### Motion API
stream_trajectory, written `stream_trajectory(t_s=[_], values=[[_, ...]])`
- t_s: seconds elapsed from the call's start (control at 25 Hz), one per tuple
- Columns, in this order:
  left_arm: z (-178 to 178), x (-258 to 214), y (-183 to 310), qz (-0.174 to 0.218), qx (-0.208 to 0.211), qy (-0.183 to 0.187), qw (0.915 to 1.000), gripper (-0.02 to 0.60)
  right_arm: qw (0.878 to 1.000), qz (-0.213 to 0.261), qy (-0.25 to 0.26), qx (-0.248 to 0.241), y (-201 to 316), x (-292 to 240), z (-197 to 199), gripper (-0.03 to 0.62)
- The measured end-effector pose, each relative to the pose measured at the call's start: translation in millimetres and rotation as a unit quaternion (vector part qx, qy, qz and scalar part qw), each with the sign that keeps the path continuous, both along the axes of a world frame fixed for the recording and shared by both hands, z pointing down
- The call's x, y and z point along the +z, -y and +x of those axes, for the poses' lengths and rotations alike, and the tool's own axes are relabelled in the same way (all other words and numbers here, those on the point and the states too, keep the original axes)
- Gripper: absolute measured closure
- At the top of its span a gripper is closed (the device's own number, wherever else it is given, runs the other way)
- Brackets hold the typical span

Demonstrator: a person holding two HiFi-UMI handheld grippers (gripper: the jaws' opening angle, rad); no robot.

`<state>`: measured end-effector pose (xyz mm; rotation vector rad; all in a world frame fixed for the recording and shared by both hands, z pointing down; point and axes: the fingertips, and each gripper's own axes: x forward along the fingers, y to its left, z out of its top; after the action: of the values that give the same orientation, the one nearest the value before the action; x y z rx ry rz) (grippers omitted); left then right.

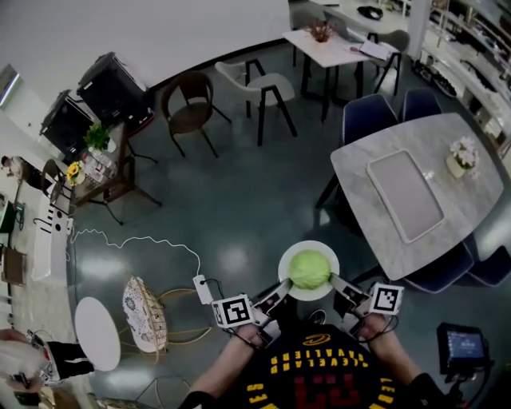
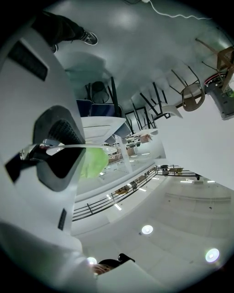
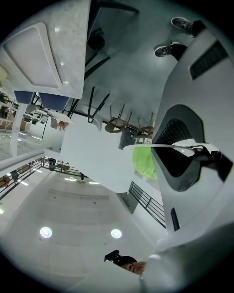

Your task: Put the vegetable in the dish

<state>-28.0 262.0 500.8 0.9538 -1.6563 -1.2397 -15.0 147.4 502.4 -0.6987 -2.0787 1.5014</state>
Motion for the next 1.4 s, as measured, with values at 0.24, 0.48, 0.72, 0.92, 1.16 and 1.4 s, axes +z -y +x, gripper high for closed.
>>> stream_trajectory(t_s=[0.24,0.48,0.72,0.92,1.16,1.4], values=[[-80.2,6.6,12.0,-0.022,0.047,0.040,0.9978,0.568,0.999,0.016,0.008,0.033,16.1,2.1,-67.0,0.574],[-172.3,-1.3,18.5,-0.020,0.080,0.049,0.9954,0.568,0.996,0.029,0.025,0.076,22.7,-11.3,-153.9,0.574],[-215.9,2.4,49.2,0.003,0.153,0.030,0.9878,0.566,0.987,0.021,-0.007,0.160,41.7,-3.3,-179.5,0.574],[-225.7,4.7,96.3,0.024,0.215,0.020,0.9761,0.566,0.975,0.025,-0.023,0.219,78.1,-0.6,-178.7,0.574],[-240.4,7.6,169.7,0.013,0.259,0.006,0.9659,0.566,0.964,0.007,-0.020,0.266,145.1,3.2,-187.0,0.574],[-263.1,2.0,237.9,0.002,0.278,0.010,0.9606,0.566,0.959,0.005,-0.012,0.282,211.6,-1.2,-205.1,0.574]])
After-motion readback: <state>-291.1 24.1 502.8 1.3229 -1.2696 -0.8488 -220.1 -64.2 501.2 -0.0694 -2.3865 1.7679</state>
